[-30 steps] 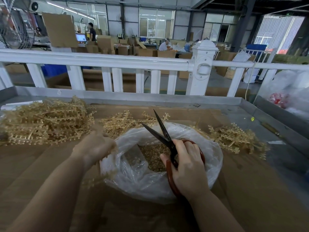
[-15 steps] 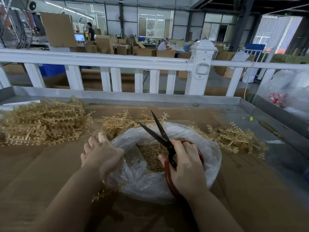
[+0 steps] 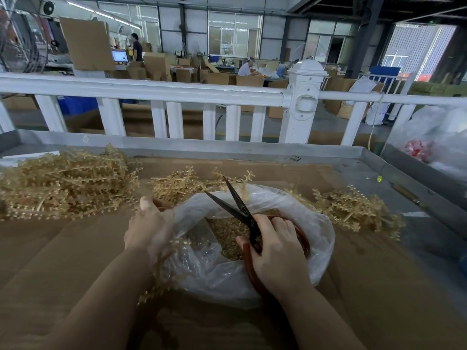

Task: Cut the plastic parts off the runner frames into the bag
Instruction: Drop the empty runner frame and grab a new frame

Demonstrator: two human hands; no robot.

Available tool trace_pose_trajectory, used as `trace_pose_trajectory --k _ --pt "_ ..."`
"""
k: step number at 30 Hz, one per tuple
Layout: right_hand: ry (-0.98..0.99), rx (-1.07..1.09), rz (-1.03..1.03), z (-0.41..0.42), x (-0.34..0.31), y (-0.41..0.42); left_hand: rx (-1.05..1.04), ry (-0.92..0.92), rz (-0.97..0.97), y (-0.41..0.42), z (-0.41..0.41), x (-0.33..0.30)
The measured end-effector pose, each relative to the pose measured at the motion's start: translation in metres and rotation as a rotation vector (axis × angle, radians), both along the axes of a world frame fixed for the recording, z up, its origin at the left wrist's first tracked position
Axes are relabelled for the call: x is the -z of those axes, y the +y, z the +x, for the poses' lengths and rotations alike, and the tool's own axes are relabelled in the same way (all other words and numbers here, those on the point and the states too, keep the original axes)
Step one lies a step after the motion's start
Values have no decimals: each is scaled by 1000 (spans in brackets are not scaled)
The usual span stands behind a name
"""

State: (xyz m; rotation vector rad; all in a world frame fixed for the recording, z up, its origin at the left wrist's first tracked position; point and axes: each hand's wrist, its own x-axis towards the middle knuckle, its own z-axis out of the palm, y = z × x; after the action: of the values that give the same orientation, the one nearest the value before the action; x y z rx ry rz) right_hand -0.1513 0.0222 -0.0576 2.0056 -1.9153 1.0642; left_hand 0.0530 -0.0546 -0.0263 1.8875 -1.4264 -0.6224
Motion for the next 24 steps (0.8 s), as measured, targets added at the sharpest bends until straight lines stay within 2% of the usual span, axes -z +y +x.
trace_pose_trajectory --k 4,10,16,18,21,24 --pt "-1 0 14 0 1 1 -22 84 -65 -2 5 2" --pt "2 4 29 0 1 0 94 -146 -56 -6 8 1" --pt "-1 17 30 1 2 -1 -12 -102 -236 0 8 -5" --pt "1 23 31 1 2 0 -63 16 -285 -1 7 -9" --pt "-16 32 18 0 3 0 -89 310 -331 0 4 -18" --pt "-27 48 -24 0 5 0 -40 420 -375 2 -3 -26"
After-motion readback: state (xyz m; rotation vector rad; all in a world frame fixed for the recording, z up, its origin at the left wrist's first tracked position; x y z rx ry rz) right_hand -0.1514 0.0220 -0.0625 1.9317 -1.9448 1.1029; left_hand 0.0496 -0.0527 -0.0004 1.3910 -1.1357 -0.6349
